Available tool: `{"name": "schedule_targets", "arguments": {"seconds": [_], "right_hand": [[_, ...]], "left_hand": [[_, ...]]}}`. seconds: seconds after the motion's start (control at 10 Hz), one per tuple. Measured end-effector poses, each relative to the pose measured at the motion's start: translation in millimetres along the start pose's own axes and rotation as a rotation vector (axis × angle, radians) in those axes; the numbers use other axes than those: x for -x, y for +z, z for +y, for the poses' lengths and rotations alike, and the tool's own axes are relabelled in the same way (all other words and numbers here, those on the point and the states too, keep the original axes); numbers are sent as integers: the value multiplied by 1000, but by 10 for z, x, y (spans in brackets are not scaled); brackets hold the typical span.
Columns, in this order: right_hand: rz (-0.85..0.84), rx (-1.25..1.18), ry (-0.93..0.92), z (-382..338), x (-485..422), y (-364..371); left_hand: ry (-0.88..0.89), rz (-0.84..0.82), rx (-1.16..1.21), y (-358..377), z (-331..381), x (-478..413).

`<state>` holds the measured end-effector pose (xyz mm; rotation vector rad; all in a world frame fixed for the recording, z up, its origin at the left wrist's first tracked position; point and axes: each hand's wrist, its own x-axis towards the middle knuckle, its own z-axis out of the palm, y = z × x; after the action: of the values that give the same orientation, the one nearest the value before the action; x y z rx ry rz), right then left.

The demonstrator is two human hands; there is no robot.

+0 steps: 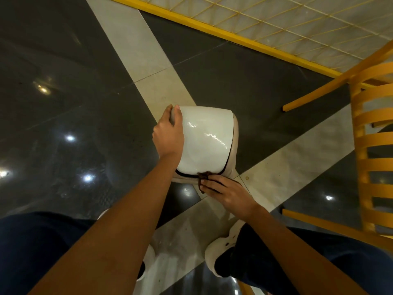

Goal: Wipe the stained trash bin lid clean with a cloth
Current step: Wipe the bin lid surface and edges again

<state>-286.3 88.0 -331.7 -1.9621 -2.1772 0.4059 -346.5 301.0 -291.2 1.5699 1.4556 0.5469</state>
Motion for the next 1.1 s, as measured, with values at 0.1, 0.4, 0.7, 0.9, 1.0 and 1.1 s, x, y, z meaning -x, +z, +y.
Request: {"name": "schedule_targets", "arguments": {"seconds": [0.1,0.4,0.7,0.9,1.0,1.1], "right_hand": [[48,26,0,-42,-37,39],[88,180,-246,-204,-395,83],[58,-63,-8,6,17,-177],[65,-95,13,75,109,-144],[41,-50,-50,114,45,-211],[59,-63,-10,63,-20,-137]], "left_hand": [[-7,8,0,10,-1,14],[-4,-11,-11,2,9,-3],[2,-21,-2,-5,4,2],[-4,-24,-4,-13,9,1],[-3,-30,-6,-11,7,-3],[-10,-24,-3,-7,12,5]]}}
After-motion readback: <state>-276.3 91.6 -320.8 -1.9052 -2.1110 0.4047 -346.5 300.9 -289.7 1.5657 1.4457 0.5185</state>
